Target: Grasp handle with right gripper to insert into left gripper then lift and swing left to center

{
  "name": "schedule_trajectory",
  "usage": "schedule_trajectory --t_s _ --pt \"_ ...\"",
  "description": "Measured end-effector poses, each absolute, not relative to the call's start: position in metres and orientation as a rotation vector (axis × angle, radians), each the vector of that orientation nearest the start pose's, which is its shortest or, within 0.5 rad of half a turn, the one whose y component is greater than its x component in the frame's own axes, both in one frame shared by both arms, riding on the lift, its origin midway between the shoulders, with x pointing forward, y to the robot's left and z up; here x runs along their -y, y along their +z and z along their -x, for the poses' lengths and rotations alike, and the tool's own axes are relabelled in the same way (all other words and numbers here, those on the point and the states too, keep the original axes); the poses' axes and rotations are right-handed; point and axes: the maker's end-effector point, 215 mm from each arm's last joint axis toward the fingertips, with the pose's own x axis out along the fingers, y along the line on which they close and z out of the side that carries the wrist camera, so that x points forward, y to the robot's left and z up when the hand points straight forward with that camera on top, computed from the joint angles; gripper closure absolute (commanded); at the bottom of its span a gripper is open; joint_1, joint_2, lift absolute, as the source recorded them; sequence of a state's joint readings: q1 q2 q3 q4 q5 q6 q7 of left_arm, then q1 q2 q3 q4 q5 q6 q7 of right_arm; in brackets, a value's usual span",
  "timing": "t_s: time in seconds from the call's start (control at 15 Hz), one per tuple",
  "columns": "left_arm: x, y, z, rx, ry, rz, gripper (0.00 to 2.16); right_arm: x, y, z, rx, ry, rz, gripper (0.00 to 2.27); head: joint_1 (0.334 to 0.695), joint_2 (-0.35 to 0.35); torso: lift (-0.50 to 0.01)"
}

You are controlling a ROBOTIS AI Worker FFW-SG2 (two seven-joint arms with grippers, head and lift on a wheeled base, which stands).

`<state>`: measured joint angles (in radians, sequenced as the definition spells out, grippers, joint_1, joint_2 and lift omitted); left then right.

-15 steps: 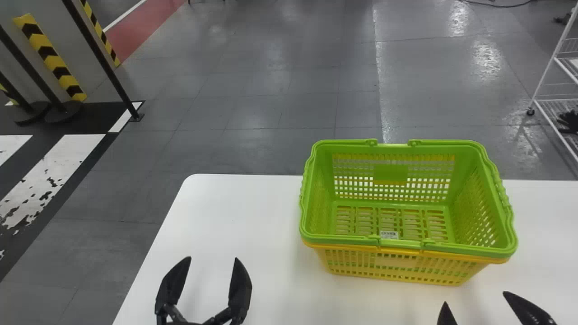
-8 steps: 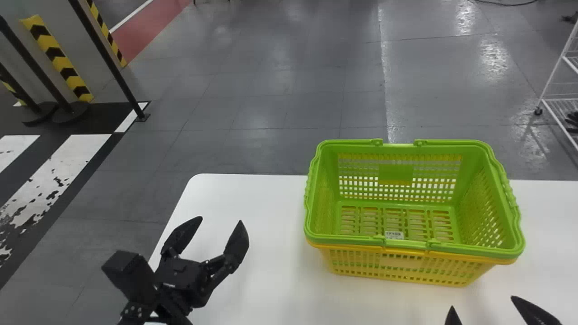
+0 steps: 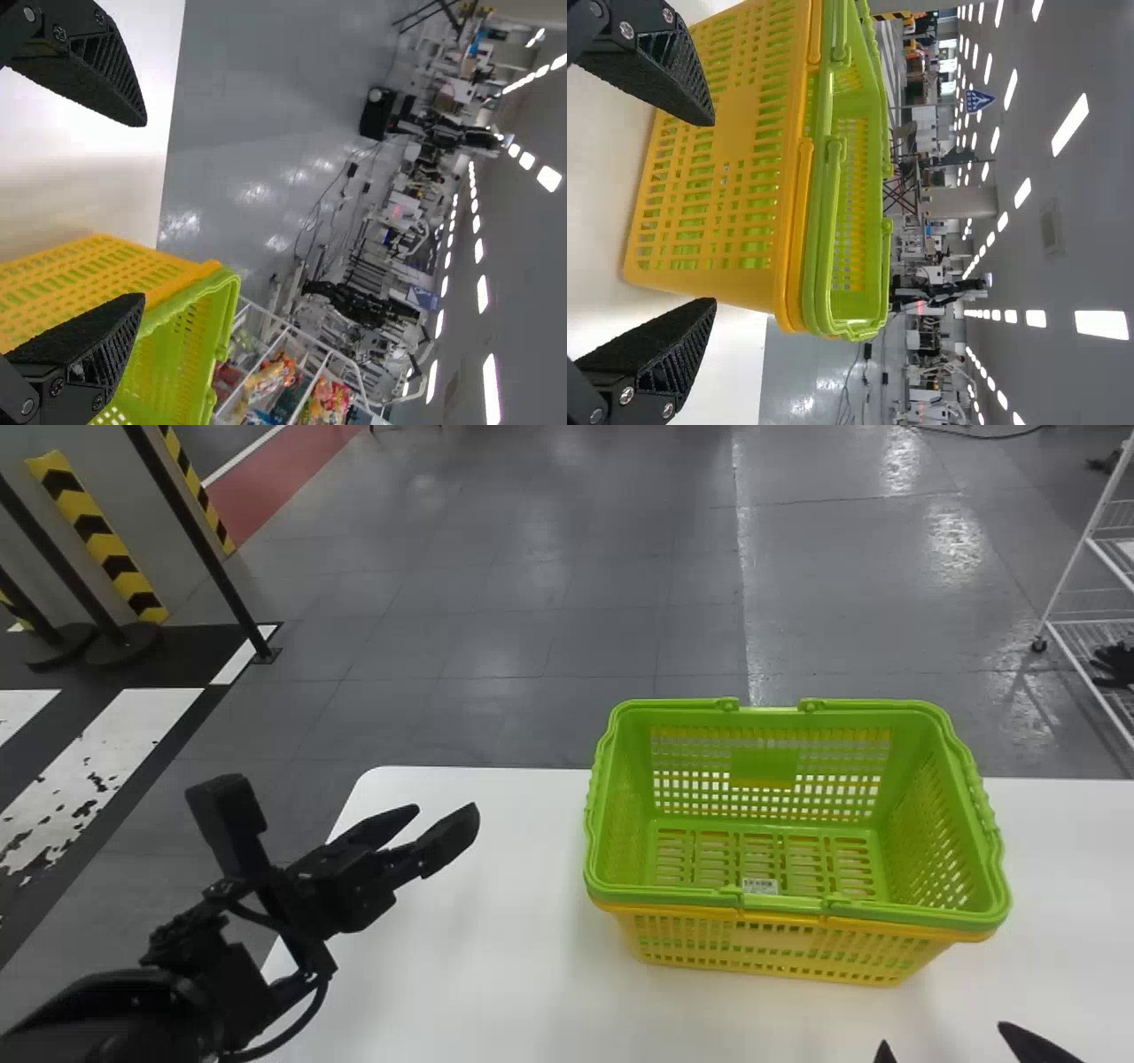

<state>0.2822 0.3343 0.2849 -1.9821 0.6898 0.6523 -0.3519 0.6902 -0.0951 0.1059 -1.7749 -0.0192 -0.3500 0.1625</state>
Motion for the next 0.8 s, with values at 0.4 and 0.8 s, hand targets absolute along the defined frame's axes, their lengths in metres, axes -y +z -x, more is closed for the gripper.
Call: schedule_trajectory --t_s 0.4,0.8 --pt "-0.249 -0.366 -0.501 -0.523 -0.523 0.525 0.12 0.149 -0.453 -0.328 -0.163 0.296 -0.012 0.08 0.695 0.14 -0.093" --pt "-0.233 -0.366 -0.533 -0.635 -0.629 0.687 0.12 0.15 -0.456 -0.326 -0.177 0.295 -0.009 0.08 0.695 0.113 -0.093"
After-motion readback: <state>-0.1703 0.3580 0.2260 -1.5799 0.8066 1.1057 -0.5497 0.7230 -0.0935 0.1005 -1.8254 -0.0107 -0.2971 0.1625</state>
